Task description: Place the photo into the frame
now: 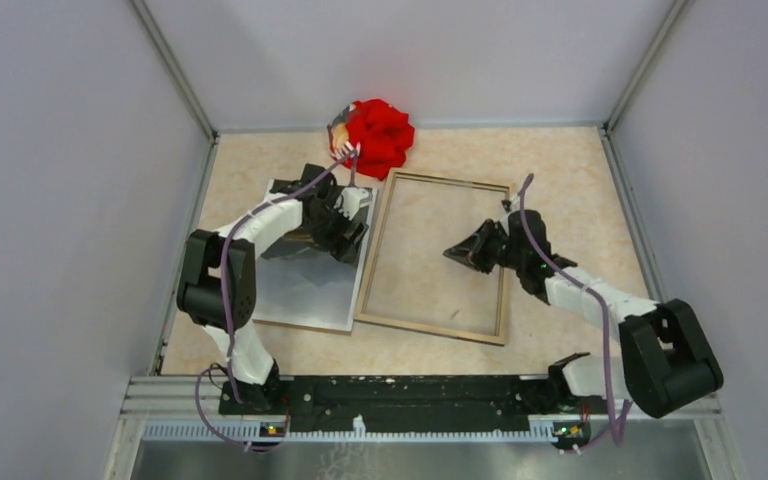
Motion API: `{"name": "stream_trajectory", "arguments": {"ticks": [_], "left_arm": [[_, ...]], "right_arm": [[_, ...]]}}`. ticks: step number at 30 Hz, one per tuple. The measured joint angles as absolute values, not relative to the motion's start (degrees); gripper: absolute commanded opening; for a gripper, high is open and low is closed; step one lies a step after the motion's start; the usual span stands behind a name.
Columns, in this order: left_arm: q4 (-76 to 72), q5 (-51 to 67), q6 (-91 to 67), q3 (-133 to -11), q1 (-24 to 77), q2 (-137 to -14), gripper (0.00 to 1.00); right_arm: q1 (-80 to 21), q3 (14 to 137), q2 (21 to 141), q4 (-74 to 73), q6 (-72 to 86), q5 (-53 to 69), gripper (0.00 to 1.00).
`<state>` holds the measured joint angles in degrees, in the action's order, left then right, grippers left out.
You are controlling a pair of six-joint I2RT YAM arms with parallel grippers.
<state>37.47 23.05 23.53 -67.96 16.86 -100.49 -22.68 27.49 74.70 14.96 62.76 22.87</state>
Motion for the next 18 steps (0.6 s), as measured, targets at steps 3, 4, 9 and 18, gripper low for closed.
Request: {"name": "stream_trajectory", "arguments": {"ticks": [3, 4, 9, 18], "left_arm": [[39.6, 22.9, 22.7, -71.8, 16.2, -100.5, 0.98], [40.2, 22.9, 22.5, -73.3, 15.8, -100.5, 0.98], [41.1, 22.9, 22.2, -79.8, 12.9, -100.5, 0.94], [41.8, 27.5, 20.2, -81.4, 12.8, -103.6, 0.67]], "right_arm": [[-20.8, 35.1, 71.1, 8.2, 57.7, 23.3, 0.0], [-19.6, 36.7, 70.1, 7.2, 56.6, 24.0, 0.0], [-11.5, 41.8, 66.0, 1.6, 52.1, 28.3, 0.0], [-8.2, 43.6, 65.7, -5.4, 49.1, 32.1, 0.0]]}}
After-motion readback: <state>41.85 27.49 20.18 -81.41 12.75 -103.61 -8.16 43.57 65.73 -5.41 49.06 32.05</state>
